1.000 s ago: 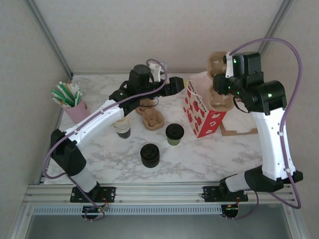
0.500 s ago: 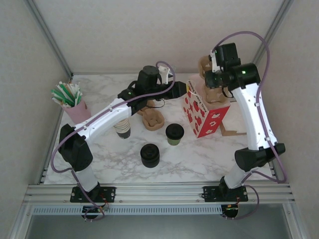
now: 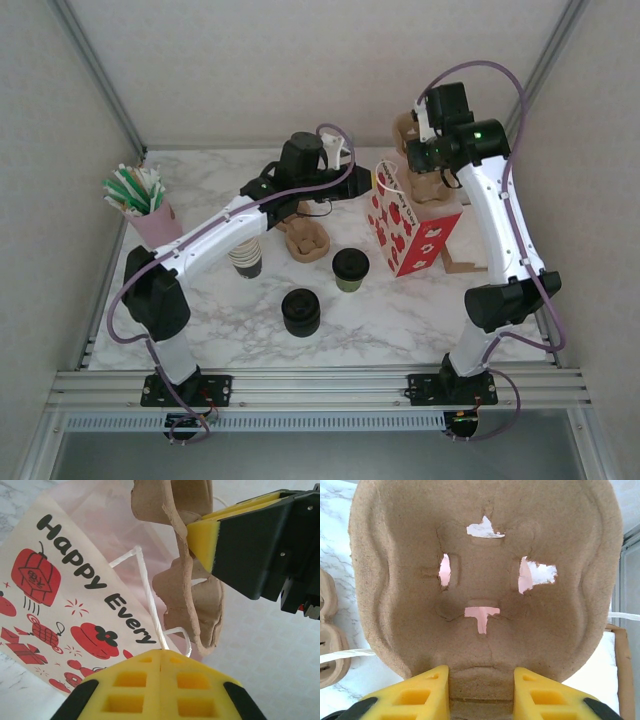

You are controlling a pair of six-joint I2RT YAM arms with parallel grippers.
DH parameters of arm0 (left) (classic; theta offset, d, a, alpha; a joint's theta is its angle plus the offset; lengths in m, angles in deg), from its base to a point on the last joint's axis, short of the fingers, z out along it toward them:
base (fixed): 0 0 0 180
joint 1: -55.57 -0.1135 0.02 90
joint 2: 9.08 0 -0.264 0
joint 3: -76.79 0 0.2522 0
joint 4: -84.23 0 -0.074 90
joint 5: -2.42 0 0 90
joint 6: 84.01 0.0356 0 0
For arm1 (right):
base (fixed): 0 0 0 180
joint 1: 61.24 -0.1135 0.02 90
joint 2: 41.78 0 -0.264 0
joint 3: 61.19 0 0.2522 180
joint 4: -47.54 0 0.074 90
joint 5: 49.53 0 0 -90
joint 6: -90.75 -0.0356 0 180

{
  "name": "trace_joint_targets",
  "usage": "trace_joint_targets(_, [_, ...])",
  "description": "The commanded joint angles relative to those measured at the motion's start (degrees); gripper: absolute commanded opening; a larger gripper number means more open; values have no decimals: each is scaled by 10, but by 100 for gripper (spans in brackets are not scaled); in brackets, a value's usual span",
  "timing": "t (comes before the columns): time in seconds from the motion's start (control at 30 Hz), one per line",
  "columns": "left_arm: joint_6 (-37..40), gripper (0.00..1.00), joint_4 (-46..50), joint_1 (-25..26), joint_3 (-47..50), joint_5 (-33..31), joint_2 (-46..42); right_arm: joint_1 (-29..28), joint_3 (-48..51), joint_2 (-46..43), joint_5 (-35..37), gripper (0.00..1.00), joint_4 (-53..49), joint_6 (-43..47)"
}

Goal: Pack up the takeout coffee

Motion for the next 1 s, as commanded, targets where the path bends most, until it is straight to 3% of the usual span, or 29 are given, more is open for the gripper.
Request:
trace_joint_targets(0.0, [11,0,8,2,-18,-1,4,7,20,-11,0,31,14,7])
trace_joint_targets(0.6, [18,0,23,-16,17,-29,-23,12,58,-32,-19,31,25,-1])
trace_joint_targets(0.77, [-6,45,-23,-15,37,-5,-41,12,50,-36,-31,31,24,-2])
trace_joint_targets(0.97, [-27,71,-56,-14,44,10,-47,14,50,-36,-32,31,23,-3])
